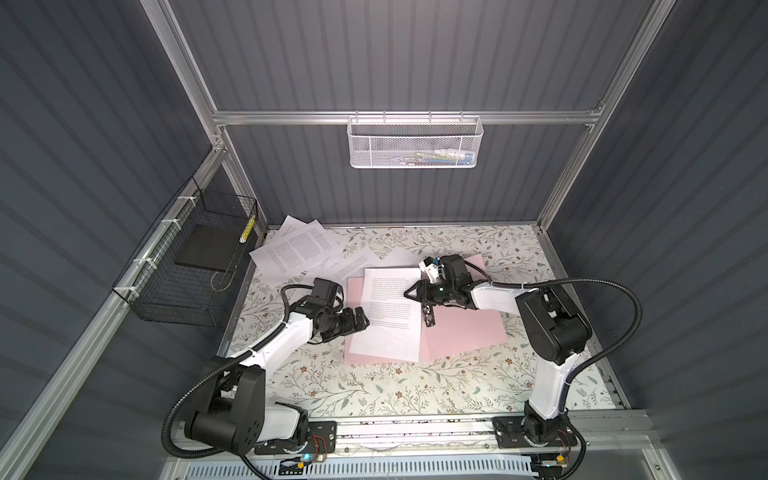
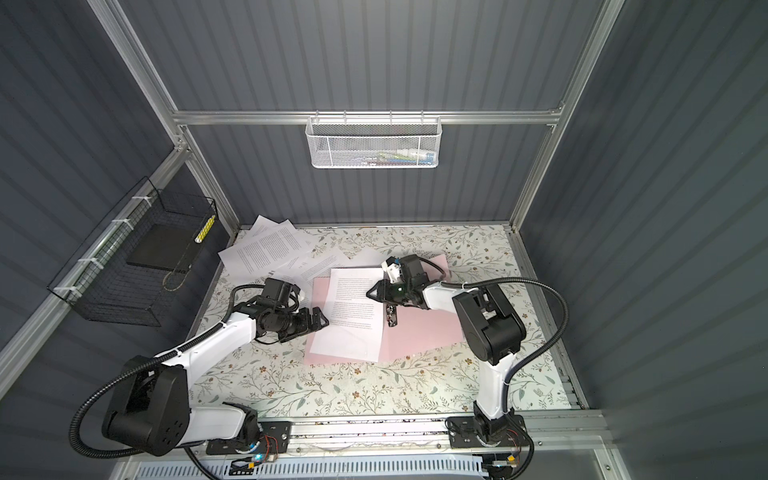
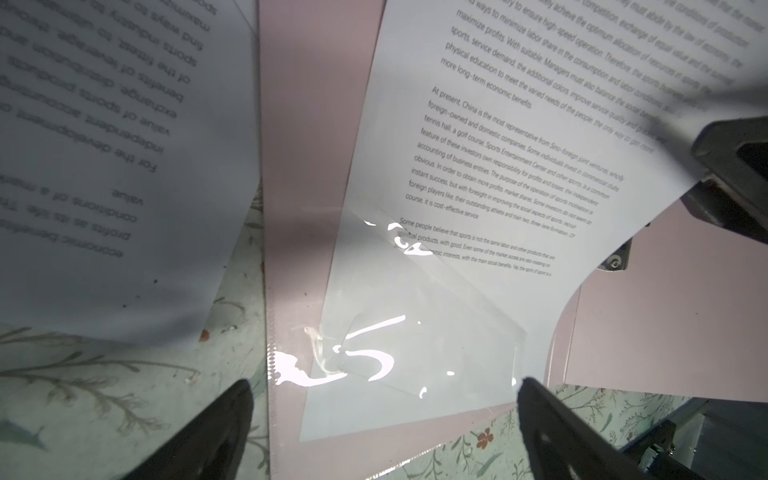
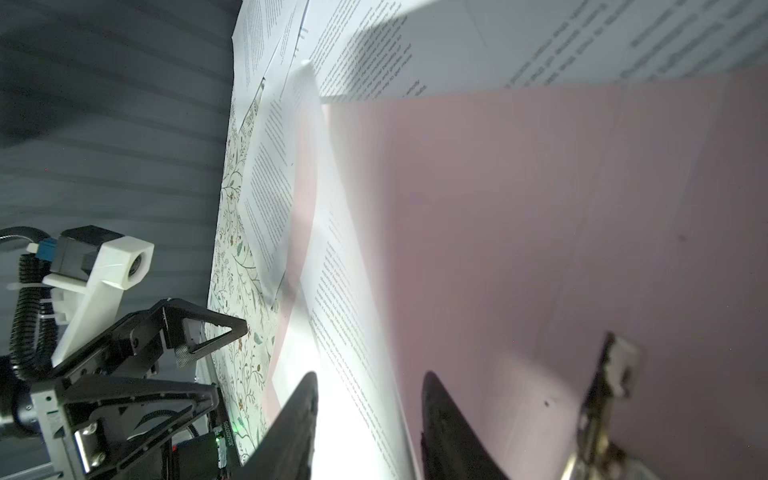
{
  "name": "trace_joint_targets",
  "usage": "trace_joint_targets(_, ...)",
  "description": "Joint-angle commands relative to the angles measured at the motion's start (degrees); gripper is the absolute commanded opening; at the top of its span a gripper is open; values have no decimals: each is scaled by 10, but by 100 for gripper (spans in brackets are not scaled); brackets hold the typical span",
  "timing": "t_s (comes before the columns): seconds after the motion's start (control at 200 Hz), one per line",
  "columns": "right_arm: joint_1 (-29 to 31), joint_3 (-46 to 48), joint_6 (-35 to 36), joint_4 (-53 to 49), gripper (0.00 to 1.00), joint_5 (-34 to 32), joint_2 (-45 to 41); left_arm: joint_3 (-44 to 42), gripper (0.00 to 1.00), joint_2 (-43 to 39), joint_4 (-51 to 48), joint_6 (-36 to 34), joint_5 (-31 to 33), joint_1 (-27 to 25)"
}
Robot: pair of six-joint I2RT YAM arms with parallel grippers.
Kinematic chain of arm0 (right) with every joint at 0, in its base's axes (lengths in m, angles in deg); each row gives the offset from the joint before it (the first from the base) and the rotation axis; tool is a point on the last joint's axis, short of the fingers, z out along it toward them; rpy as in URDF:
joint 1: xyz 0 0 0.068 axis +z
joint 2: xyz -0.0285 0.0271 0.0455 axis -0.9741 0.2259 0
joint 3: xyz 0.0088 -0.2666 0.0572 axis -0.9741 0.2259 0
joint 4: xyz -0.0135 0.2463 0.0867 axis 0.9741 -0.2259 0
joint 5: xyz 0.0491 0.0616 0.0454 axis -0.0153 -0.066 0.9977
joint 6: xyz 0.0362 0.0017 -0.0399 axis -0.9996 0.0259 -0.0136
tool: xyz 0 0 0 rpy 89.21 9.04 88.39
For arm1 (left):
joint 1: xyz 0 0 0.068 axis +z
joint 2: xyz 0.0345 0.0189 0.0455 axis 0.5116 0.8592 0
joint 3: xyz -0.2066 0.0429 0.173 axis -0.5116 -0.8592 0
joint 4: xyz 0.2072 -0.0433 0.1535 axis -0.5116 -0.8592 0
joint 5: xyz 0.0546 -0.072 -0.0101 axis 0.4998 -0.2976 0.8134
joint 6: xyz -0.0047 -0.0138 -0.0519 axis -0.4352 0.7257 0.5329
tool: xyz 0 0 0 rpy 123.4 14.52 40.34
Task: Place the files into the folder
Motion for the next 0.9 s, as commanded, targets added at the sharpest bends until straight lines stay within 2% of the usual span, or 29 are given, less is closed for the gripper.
trace_joint_targets(0.0,10,34,-51,87,41,-15,-16,4,100,-2,-1,-9,-12,4)
trace_joint_targets(0.2,28,79,-71,124,39,-26,-18,5,100,4,4,-10,-18,4)
trace_joint_targets(0.315,34,106,-61,119,35,-65,-39,4,100,0,1,-9,-17,4)
trace_joint_targets(0.535,43,138,-34,105,18,-107,-80,-15,100,-17,13,12,-5,4)
trace_joint_targets(0.58,45,141,-28,103,14,-105,-85,-19,100,-28,11,20,0,4)
trace_joint_targets(0.65,47,142,-16,96,4,-97,-88,-30,100,-52,6,38,20,4)
trace_joint_targets(0.705,47,143,-6,94,1,-88,-88,-47,100,-72,17,54,28,4)
trace_joint_targets(0.78,47,140,6,93,0,-68,-83,-63,100,-74,34,61,23,4)
trace_joint_targets(0.896,44,106,27,52,0,-29,-63,-51,100,-31,36,46,4,3)
